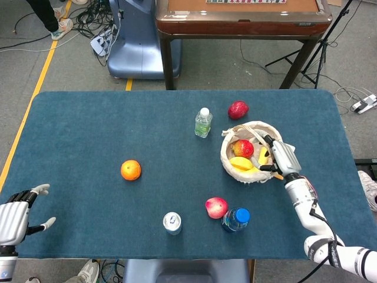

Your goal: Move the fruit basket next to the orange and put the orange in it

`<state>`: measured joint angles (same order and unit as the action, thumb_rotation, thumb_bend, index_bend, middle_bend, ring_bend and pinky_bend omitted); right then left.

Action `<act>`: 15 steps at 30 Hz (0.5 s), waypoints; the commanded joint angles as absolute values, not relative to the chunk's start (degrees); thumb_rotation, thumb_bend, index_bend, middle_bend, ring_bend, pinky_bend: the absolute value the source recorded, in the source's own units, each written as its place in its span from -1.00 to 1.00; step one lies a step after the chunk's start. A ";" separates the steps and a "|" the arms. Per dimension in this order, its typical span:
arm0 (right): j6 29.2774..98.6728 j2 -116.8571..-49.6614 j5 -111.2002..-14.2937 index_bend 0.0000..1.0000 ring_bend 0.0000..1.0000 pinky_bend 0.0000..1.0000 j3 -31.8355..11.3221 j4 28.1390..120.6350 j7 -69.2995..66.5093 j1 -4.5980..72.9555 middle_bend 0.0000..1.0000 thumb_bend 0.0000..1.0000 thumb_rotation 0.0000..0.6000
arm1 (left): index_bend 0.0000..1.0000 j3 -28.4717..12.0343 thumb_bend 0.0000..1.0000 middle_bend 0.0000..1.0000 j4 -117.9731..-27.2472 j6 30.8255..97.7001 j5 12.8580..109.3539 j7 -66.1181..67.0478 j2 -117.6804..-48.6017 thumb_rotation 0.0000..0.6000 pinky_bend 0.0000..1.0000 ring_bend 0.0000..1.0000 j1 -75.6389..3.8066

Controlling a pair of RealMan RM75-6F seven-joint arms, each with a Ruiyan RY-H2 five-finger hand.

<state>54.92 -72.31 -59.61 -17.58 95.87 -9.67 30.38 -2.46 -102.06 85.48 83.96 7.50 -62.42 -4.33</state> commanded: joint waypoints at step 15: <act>62.80 -78.78 -58.56 0.07 0.18 0.67 -20.83 95.85 -11.78 29.86 0.11 0.16 1.00 | -0.43 -2.26 -0.85 -0.32 -101.44 85.55 83.64 6.64 -61.92 1.00 -0.44 -0.39 -3.87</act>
